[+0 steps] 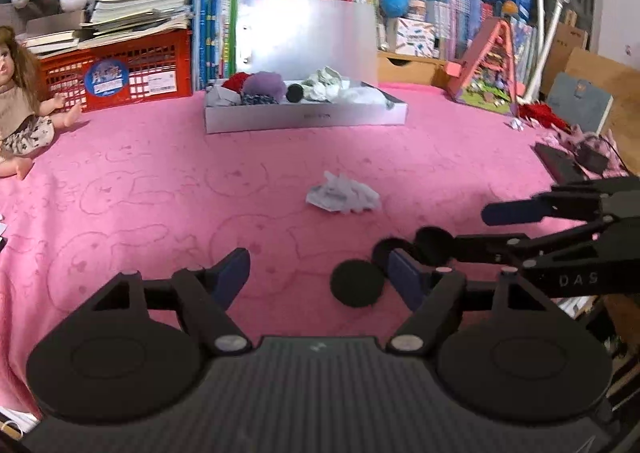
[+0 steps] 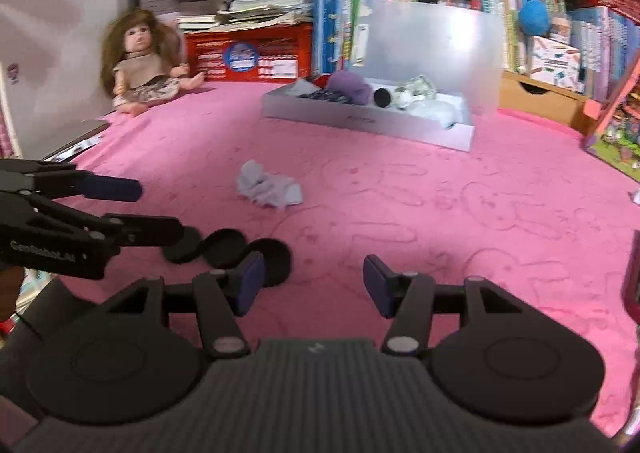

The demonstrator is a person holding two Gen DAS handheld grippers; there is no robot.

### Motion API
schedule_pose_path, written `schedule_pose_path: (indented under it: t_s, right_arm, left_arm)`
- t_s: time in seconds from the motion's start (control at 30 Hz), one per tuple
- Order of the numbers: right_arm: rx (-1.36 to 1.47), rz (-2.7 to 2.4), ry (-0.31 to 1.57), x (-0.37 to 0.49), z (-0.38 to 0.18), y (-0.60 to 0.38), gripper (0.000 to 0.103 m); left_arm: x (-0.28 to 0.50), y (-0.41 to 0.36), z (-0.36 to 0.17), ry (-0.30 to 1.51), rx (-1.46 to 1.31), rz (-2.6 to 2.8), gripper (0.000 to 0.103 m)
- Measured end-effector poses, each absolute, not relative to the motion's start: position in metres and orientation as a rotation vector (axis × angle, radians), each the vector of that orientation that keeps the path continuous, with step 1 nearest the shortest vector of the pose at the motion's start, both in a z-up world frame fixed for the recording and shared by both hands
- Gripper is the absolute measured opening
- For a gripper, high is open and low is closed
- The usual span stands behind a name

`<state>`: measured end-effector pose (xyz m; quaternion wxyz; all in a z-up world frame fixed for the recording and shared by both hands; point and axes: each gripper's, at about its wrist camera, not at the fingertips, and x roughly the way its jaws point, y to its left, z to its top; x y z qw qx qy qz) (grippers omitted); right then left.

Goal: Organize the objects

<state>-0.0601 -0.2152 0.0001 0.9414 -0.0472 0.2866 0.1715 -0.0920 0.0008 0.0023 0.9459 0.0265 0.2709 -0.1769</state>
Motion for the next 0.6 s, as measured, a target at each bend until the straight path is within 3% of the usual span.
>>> schedule_pose_path:
  t_s: [0.13, 0.23, 0.43, 0.6]
  right_arm:
    - [-0.122, 0.387, 0.59, -0.06, -0.002, -0.206, 0.068]
    - [-0.14, 0.41, 0.589, -0.059, -0.002, -0.201, 0.063]
    - [-0.125, 0.347, 0.58, -0.052, -0.003, -0.202, 0.035]
    - [-0.073, 0.279, 0.584, -0.044, -0.003, -0.213, 0.035]
  left_arm:
    - [-0.091, -0.004, -0.002, 0.579, 0.078, -0.384, 0.061]
    - [-0.09, -0.006, -0.004, 0.589, 0.077, -0.395, 0.056]
    - [-0.084, -0.007, -0.005, 0.58, 0.075, -0.368, 0.041]
    - [-0.07, 0.0, -0.004, 0.563, 0.051, -0.301, 0.037]
